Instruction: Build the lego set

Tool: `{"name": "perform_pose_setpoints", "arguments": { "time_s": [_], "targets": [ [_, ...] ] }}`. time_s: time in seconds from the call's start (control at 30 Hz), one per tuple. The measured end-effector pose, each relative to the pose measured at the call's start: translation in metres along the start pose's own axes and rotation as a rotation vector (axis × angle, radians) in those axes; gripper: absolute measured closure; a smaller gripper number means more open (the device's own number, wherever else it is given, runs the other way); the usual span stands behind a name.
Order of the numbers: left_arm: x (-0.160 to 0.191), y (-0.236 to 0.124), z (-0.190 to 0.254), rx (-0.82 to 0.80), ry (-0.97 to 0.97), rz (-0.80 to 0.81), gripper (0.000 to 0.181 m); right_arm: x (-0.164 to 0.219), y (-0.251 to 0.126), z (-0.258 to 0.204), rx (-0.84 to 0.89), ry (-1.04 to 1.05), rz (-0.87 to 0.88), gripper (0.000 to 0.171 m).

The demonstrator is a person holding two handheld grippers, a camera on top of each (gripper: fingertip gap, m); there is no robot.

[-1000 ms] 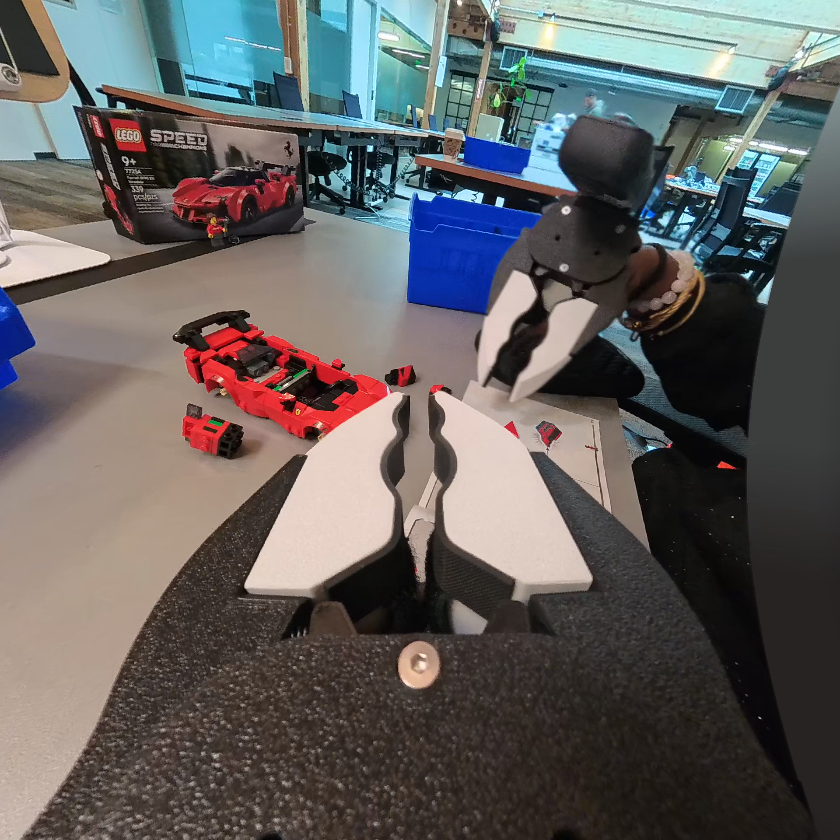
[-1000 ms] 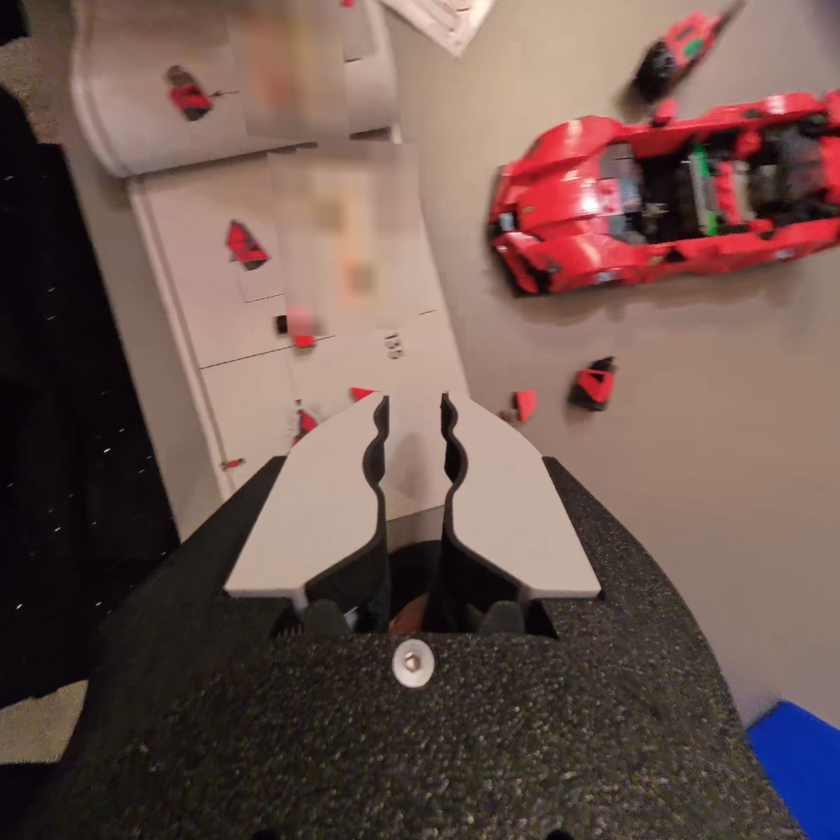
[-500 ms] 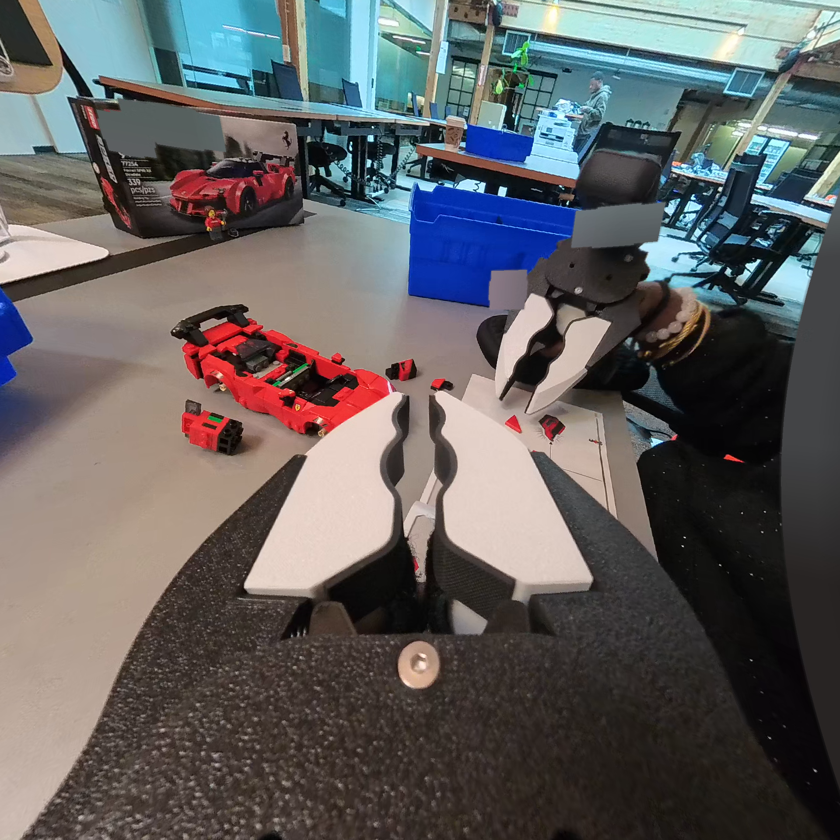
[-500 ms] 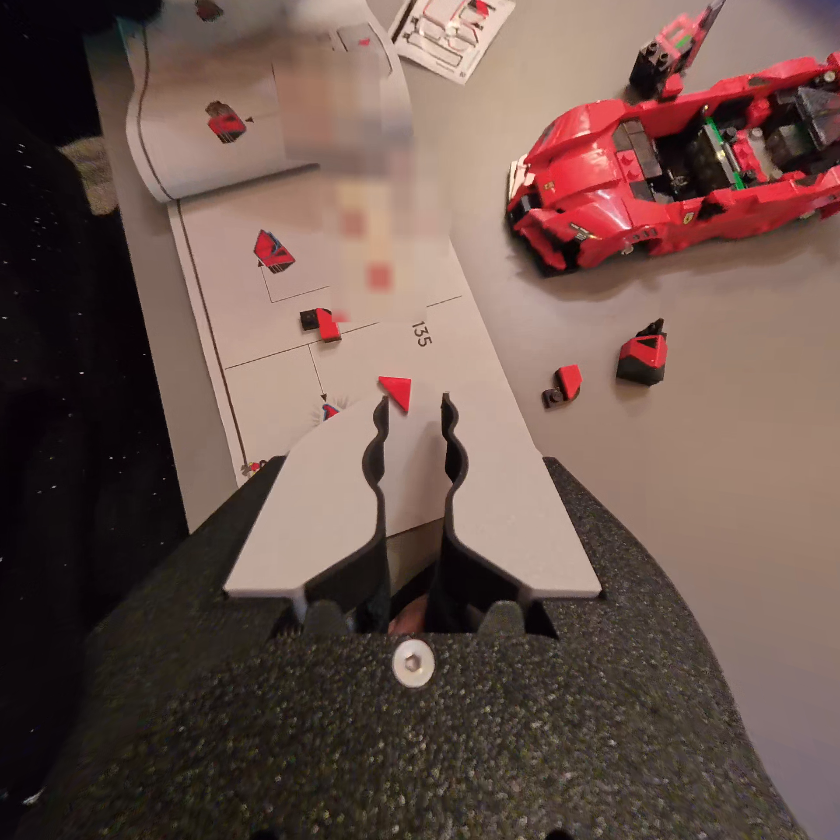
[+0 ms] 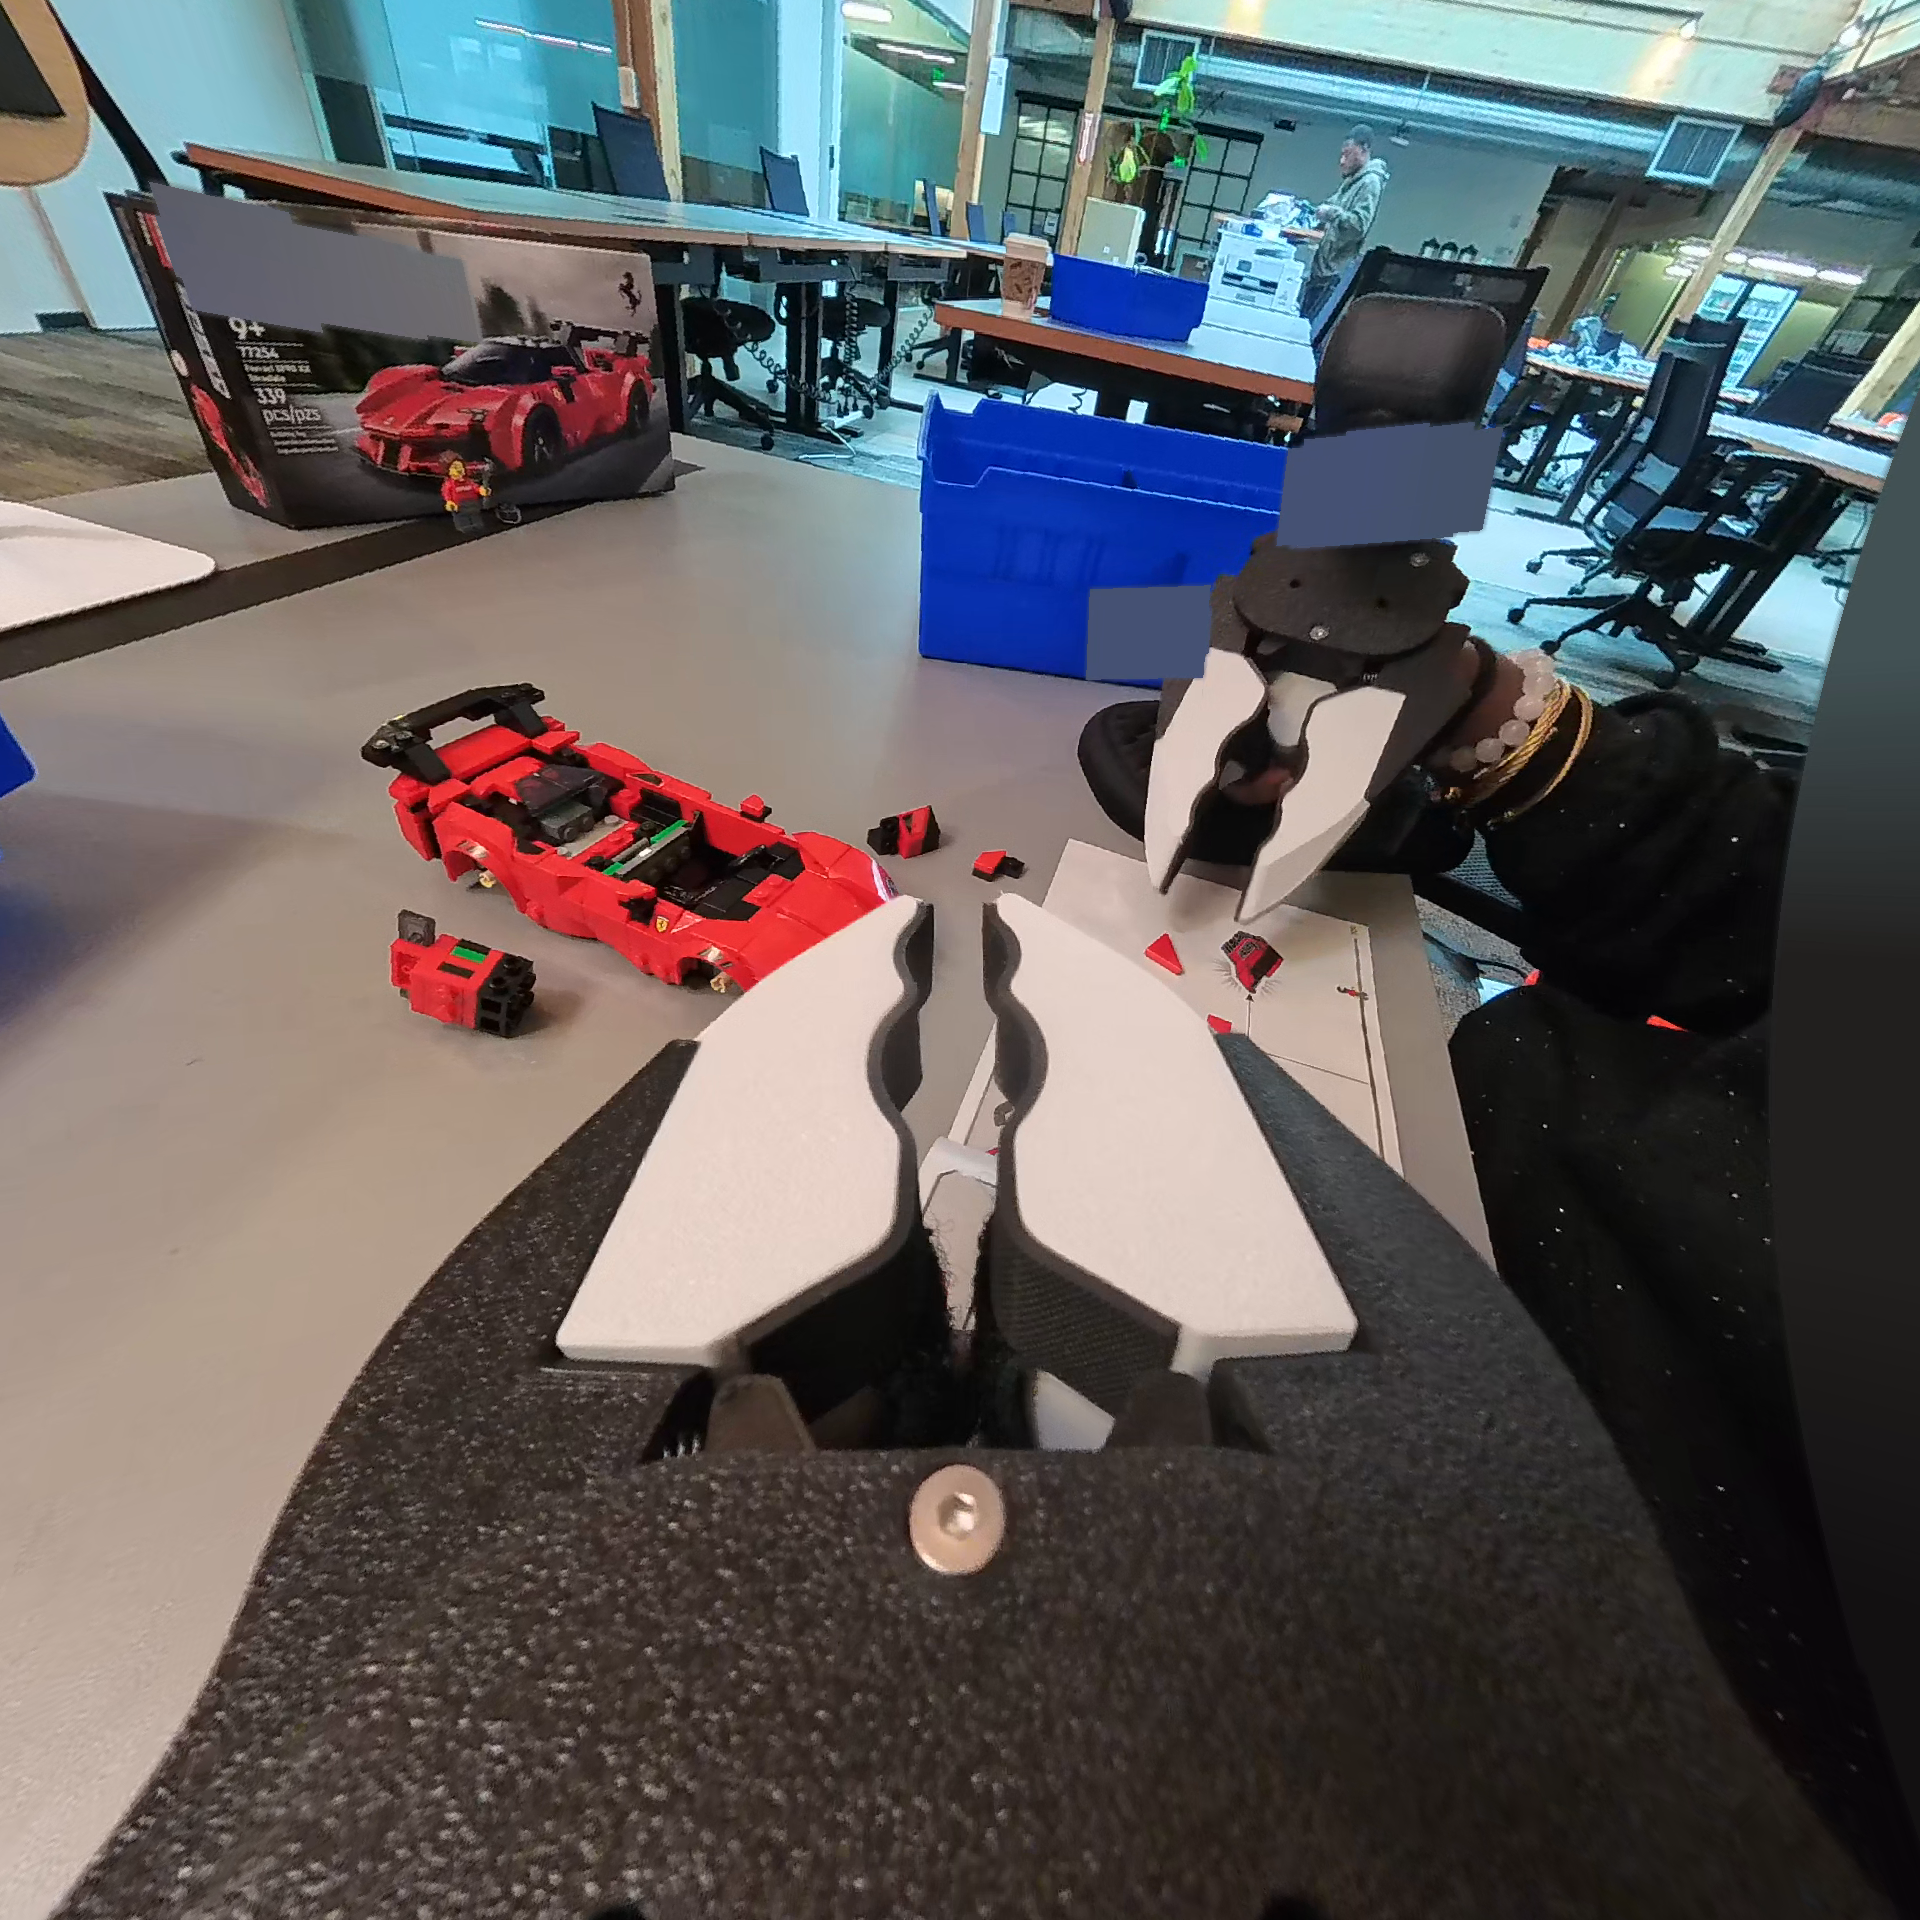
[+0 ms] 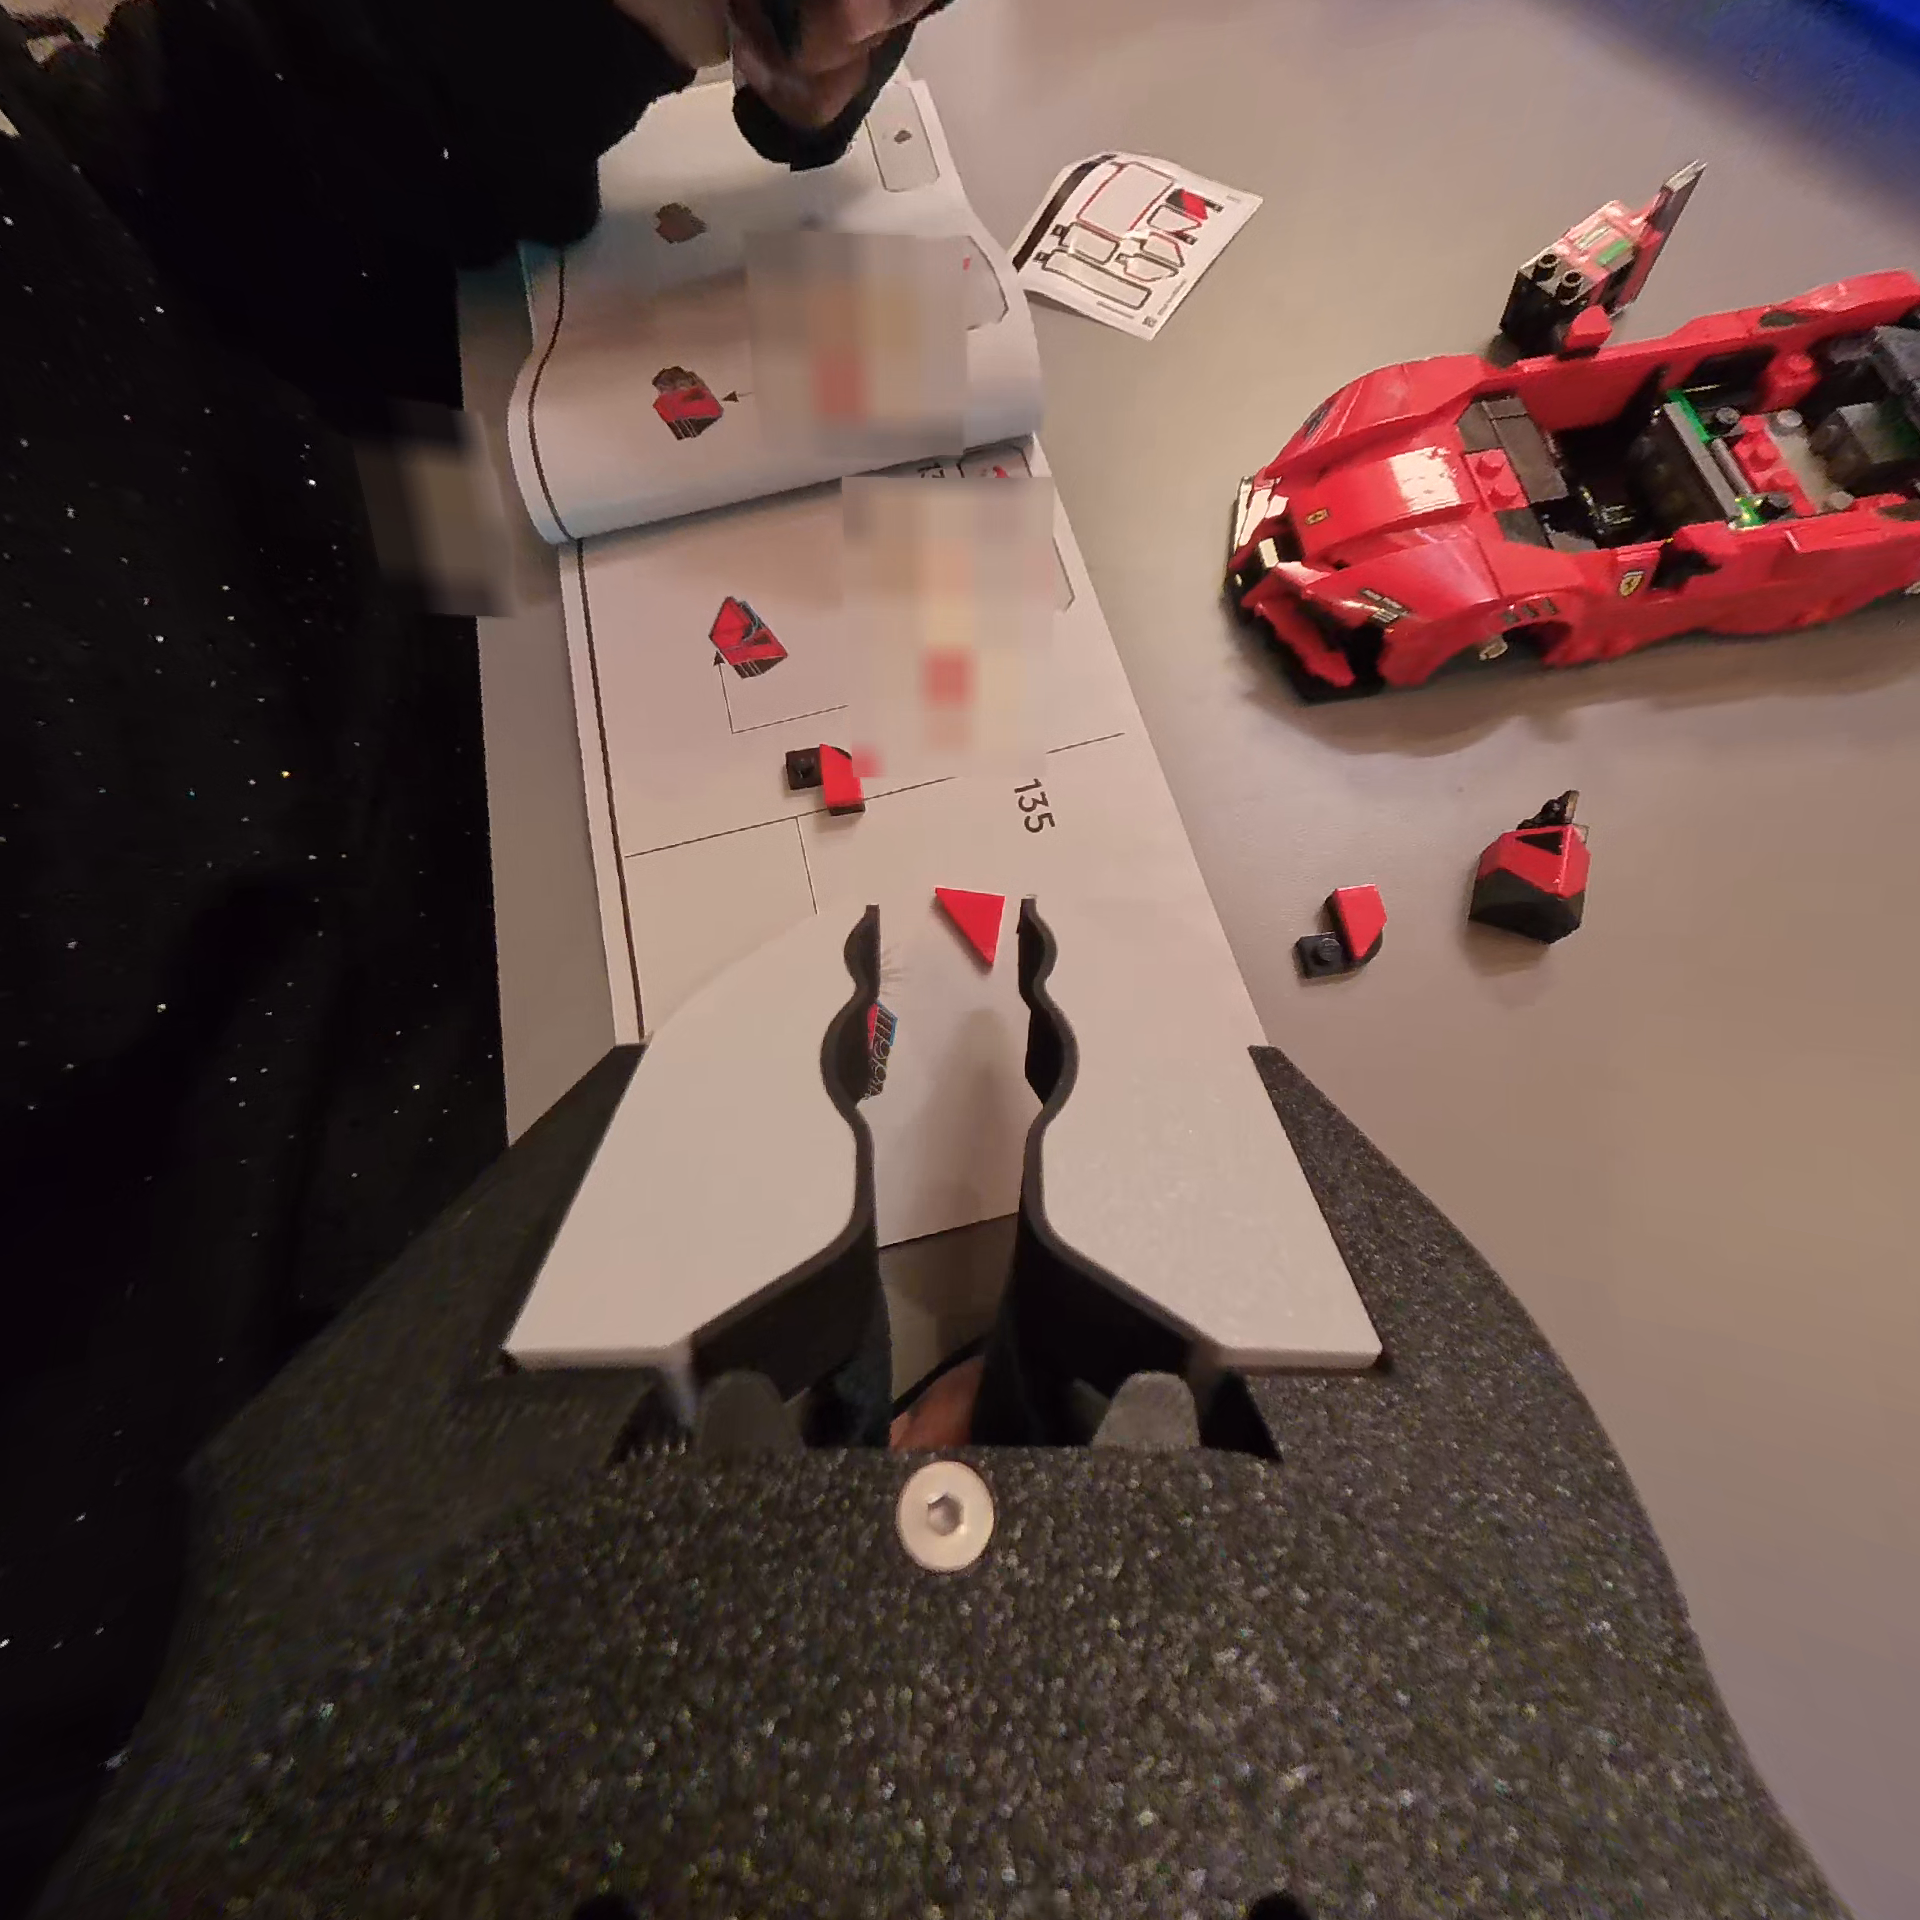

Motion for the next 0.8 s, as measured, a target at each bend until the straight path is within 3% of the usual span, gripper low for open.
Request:
{"name": "perform_pose_setpoints", "arguments": {
  "time_s": [0.63,0.8],
  "targets": [
    [0.005,0.002,0.003,0.022,0.002,-0.033,0.172,0.002,0.002,-0.003,0.0,-0.045,-0.037,0.151],
    [0.007,0.002,0.003,0.022,-0.007,-0.042,0.172,-0.009,0.02,-0.028,-0.079,-0.142,-0.042,0.148]
  ]
}}
Point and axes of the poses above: each gripper's, where its closed fingertips meet, y out along the fingers, x out of its underside, z = x × y across the jaws, the point moved 2 cm from there along -y, back along the fingers, and after that the axes turned 14 degrees about z, right-handed, at the moved point
